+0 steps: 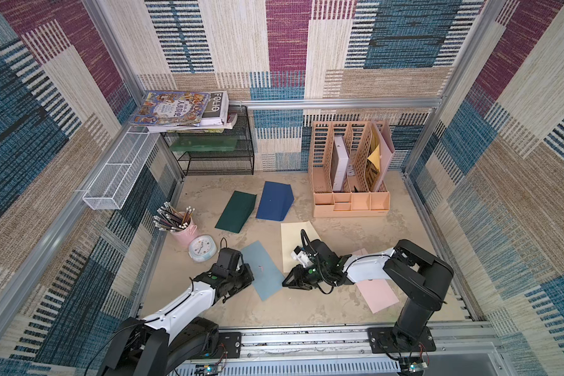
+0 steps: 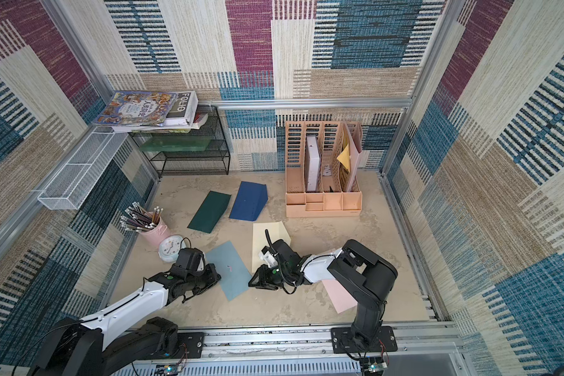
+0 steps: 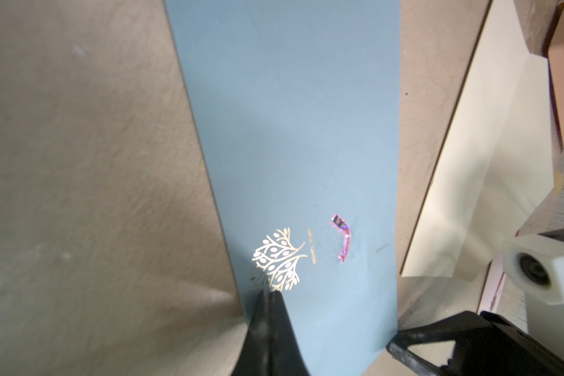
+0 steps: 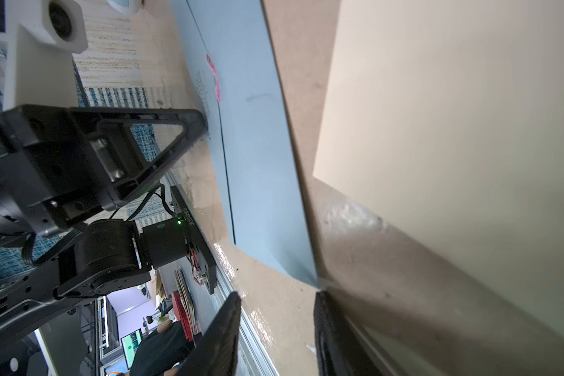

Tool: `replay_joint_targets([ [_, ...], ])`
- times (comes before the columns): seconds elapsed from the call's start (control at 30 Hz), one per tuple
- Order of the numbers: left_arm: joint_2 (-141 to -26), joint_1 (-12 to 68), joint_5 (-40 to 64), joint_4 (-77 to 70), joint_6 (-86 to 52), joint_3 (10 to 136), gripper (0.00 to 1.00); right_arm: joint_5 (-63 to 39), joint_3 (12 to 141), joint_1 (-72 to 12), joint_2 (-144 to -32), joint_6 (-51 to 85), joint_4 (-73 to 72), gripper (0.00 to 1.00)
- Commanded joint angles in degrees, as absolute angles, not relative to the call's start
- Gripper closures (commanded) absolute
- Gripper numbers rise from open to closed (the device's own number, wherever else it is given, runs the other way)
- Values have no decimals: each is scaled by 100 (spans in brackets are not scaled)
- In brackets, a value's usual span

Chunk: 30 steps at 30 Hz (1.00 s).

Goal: Open the envelope
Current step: Pick up the envelope from the center of the board.

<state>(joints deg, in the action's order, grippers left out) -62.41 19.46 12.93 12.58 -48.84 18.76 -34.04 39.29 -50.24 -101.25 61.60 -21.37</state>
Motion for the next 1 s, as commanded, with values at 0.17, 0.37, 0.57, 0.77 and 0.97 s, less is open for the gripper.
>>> replay_joint_targets([
  [0.17,-6308,1964,1195,2413,-4851,1760,100,-3381,3911,-4939,-10380,6737,-3253,59],
  [0.37,-6302,1968,1212,2392,-4851,1736,100,-3630,3987,-5023,-10652,6943,-3691,59],
  [0.57,-6343,1969,1213,2363,-4820,1741,100,-3729,4237,-5053,-10785,6816,-3781,63],
  [0.77,-6434,1964,1256,2364,-4775,1808,100,-3762,5317,-5179,-11274,5987,-2548,88],
  [0.97,-6282,1964,1180,2532,-4708,1956,100,-3735,5670,-5245,-11601,5634,-1967,100],
])
